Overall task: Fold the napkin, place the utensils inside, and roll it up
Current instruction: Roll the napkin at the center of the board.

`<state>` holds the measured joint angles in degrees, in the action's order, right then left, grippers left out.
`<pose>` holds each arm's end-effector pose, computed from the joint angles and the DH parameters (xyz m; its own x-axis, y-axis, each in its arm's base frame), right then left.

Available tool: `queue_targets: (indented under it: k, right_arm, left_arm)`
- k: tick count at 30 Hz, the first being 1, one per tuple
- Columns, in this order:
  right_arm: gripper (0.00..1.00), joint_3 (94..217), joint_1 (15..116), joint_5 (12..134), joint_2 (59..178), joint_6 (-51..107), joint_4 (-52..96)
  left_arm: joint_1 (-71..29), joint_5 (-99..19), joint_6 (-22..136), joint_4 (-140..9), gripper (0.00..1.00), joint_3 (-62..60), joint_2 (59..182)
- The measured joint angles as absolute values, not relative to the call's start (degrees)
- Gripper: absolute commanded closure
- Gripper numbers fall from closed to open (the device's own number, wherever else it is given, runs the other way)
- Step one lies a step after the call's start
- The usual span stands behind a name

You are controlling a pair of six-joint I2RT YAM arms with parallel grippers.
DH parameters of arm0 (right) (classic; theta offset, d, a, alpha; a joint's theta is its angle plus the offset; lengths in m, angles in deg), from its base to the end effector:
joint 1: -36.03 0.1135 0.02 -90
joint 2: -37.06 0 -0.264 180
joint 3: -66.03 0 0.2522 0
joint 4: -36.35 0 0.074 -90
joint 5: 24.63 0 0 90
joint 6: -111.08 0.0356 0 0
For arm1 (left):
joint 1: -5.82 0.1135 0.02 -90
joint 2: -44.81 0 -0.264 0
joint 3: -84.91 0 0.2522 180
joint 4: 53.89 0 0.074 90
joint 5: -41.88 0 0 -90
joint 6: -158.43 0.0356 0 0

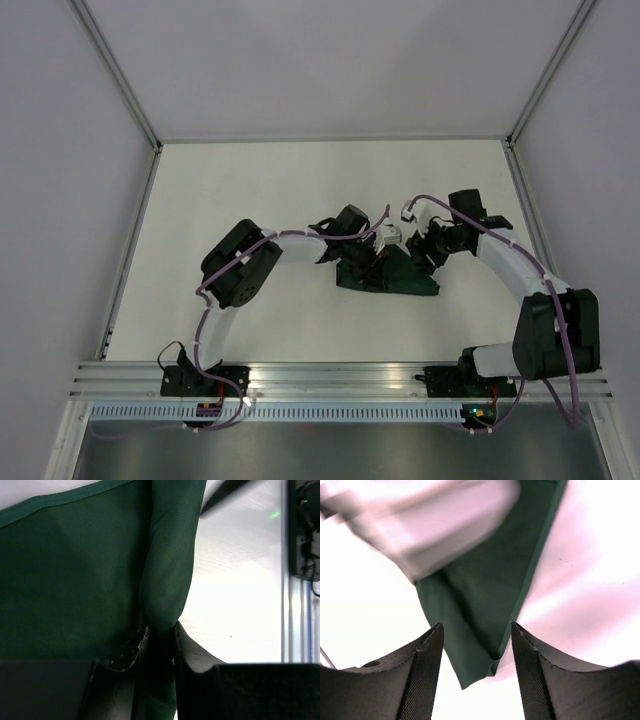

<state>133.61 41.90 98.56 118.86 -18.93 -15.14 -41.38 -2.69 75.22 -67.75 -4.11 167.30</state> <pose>0.2661 0.0469 0.2182 -0.4954 -0.5918 -0.6359 -0.8201 0.5600 0.1177 0.2799 -0.3395 0.1243 -0.3964 0.5502 -0.7350 0.8961 0.0579 -0.4400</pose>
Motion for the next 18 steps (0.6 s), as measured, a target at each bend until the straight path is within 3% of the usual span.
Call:
queue_targets:
  k: [9,18]
  right_arm:
    - [0.31,118.0,50.8,95.3,104.2,-25.6,-10.8]
    - [0.31,113.8,61.5,89.0,105.9,-25.6,-2.2]
  left_arm:
    - [-39.3,5.5,70.5,-71.9,0.98,-9.3,172.1]
    - [-39.1,8.1,69.0,-74.9,0.98,-10.1,172.9]
